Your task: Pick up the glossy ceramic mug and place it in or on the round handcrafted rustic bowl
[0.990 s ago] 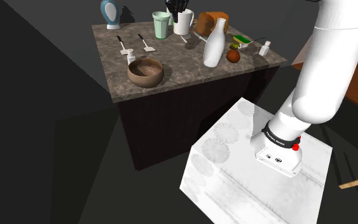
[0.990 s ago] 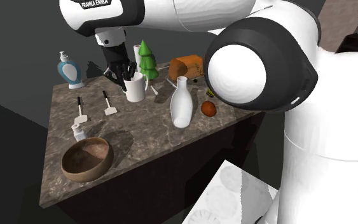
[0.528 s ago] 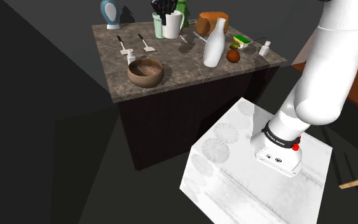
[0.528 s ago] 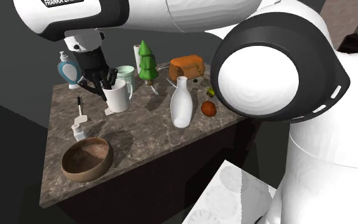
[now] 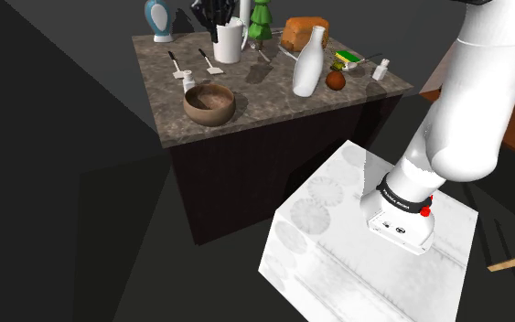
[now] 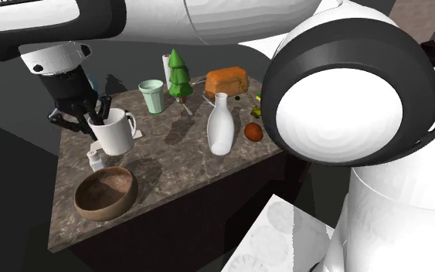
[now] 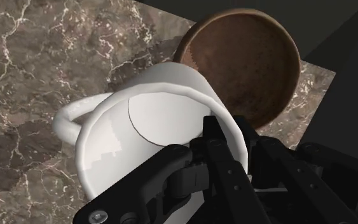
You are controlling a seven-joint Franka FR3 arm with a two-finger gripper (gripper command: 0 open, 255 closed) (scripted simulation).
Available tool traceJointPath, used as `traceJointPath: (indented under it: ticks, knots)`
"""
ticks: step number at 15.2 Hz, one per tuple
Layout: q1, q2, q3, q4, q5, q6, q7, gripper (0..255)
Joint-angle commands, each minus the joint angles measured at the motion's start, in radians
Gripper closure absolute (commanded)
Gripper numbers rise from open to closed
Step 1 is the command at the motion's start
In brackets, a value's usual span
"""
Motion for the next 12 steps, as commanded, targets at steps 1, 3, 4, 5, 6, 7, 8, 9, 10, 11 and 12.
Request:
traceJointPath:
  ticks: [1, 3, 4, 5, 6, 7, 8, 9, 10, 11, 12]
  knots:
    - [0.03, 0.016, 0.016, 0.028, -0.002, -0.013, 0.047, 255]
    - [0.059, 0.034, 0.03, 0.06, -0.005, -0.028, 0.089, 255]
    - [0.074, 0.045, 0.038, 0.079, -0.006, -0.036, 0.11, 255]
    - [0.074, 0.042, 0.037, 0.061, -0.006, -0.021, 0.111, 255]
    - [0.074, 0.039, 0.037, 0.043, -0.006, -0.006, 0.111, 255]
    - [0.073, 0.037, 0.037, 0.027, -0.006, 0.008, 0.111, 255]
    - [0.073, 0.036, 0.037, 0.011, -0.006, 0.023, 0.111, 255]
    - [0.073, 0.034, 0.037, -0.005, -0.006, 0.037, 0.112, 255]
    - [0.073, 0.033, 0.037, -0.02, -0.006, 0.051, 0.112, 255]
    - [0.073, 0.032, 0.037, -0.035, -0.006, 0.065, 0.112, 255]
    - [0.073, 0.031, 0.037, -0.05, -0.006, 0.079, 0.112, 255]
